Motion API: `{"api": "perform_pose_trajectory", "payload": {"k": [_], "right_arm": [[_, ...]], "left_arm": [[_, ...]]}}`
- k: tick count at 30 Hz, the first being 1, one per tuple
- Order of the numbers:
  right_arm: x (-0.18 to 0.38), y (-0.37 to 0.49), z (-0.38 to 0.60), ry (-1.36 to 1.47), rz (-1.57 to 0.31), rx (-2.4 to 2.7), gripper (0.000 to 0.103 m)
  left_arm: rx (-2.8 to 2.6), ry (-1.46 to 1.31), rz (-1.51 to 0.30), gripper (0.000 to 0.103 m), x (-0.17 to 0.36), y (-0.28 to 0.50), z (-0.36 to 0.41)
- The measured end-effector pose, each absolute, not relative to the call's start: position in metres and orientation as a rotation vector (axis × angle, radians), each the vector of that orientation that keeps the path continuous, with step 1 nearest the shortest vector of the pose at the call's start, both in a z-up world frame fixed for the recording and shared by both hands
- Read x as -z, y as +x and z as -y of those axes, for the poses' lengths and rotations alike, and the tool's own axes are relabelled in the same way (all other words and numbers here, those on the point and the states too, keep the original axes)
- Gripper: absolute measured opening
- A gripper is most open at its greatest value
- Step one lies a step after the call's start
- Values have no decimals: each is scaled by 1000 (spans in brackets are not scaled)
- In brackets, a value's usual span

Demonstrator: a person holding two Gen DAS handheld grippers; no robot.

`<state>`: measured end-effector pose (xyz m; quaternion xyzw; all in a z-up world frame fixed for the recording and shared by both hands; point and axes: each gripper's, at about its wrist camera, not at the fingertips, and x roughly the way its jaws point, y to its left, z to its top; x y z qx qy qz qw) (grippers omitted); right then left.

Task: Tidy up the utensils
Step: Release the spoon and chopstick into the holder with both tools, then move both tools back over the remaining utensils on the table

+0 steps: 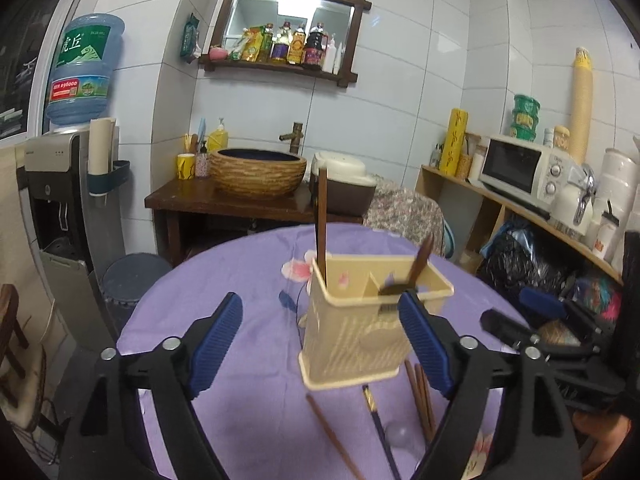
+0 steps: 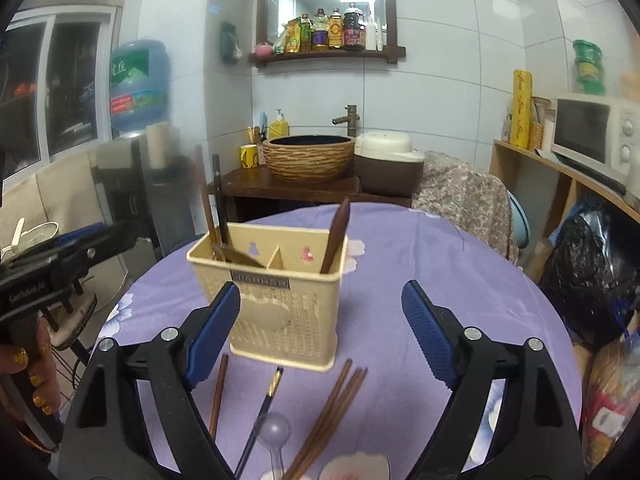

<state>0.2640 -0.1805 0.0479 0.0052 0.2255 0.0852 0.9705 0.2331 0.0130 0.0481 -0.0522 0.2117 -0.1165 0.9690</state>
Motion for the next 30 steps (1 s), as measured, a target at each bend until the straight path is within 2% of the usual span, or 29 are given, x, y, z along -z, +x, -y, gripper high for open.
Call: {"api": "perform_pose_trajectory", "payload": {"k": [4,10,18,24,30], "right_arm": [[-29,239,188,18,-492,-151,84],[5,212,195,1,-548,-92,84],[51,194,216,16,-650,-2,84],[79,187,228,34,-727,25,84],[81,183,233,45,-733,29,84]], "left_arm": [[217,-108,-490,88,-24,219,-15],[194,-123,-641,88,24,208,-22],[168,-136,-747,86,65,193,-32],[182,-118,-790,77,78,190,-22],[211,-122,-824,61,82,195,-14]]}}
